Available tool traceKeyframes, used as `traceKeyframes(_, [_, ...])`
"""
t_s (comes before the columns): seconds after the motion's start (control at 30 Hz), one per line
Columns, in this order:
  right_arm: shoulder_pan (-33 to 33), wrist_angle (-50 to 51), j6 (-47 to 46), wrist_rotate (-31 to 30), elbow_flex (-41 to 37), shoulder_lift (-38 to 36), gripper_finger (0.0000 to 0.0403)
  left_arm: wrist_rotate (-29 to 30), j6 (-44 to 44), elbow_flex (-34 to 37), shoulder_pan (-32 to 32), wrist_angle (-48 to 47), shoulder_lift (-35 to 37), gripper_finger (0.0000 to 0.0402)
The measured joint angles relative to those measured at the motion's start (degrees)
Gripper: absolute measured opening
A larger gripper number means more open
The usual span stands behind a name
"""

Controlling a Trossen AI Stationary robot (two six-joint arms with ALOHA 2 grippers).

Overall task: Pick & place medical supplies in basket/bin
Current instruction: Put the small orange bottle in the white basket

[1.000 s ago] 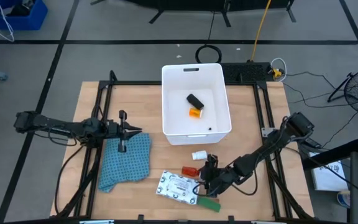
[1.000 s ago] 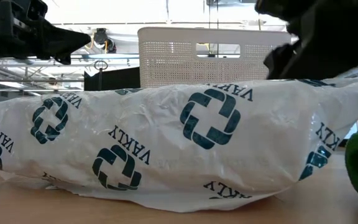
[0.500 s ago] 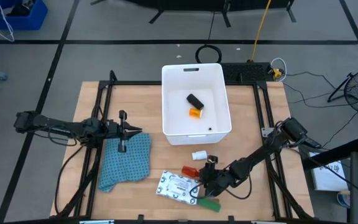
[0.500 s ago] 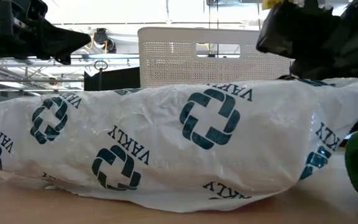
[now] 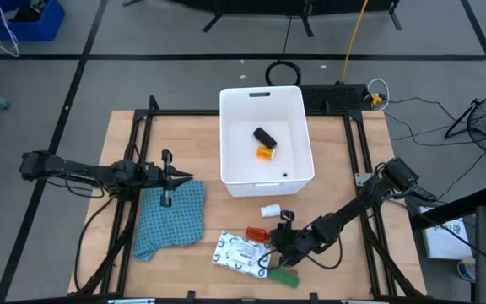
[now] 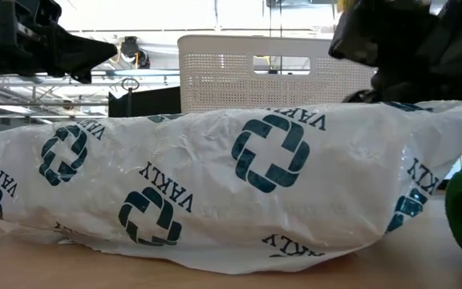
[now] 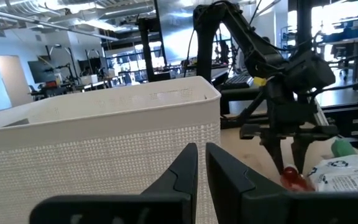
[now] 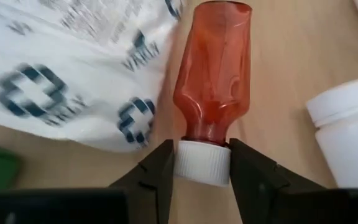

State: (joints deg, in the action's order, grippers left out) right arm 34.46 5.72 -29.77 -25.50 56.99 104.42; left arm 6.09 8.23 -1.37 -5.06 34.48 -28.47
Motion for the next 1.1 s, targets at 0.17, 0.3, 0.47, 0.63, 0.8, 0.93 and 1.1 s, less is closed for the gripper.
traceKeyframes(0.17, [-0.44, 0.25, 3.83, 0.03, 0.00, -3.98, 0.0117, 0.00, 0.00, 0.00, 0.00, 0.00, -0.01, 0.0037])
traceKeyframes(0.3, [-0.69, 1.51, 10.29, -0.24, 0.00, -10.82, 0.0124, 0.00, -0.04, 0.00, 0.00, 0.00, -0.02, 0.0037])
traceKeyframes(0.47, [-0.61, 4.09, 20.63, -0.04, 0.00, -22.07, 0.0117, -0.02, -0.22, 0.00, -0.02, -0.02, 0.00, 0.0037])
traceKeyframes(0.63, [-0.61, 4.34, 25.48, -2.90, -2.51, -35.57, 0.0117, -0.02, -0.22, 0.00, 0.00, -0.30, 0.00, 0.0037])
traceKeyframes(0.8, [-0.65, 3.13, 27.48, -4.81, -11.15, -50.69, 0.0117, -0.02, -0.83, 0.00, -0.02, -0.94, -0.02, 0.0037])
traceKeyframes(0.93, [-0.64, -4.52, 27.78, -1.23, -21.63, -62.15, 0.0118, -0.02, -1.04, 0.00, -0.01, -0.96, -0.02, 0.0037])
traceKeyframes(1.1, [-0.64, -14.08, 28.52, 1.11, -32.81, -72.02, 0.0118, -0.02, -2.36, 0.00, -0.02, -0.96, -0.02, 0.0037])
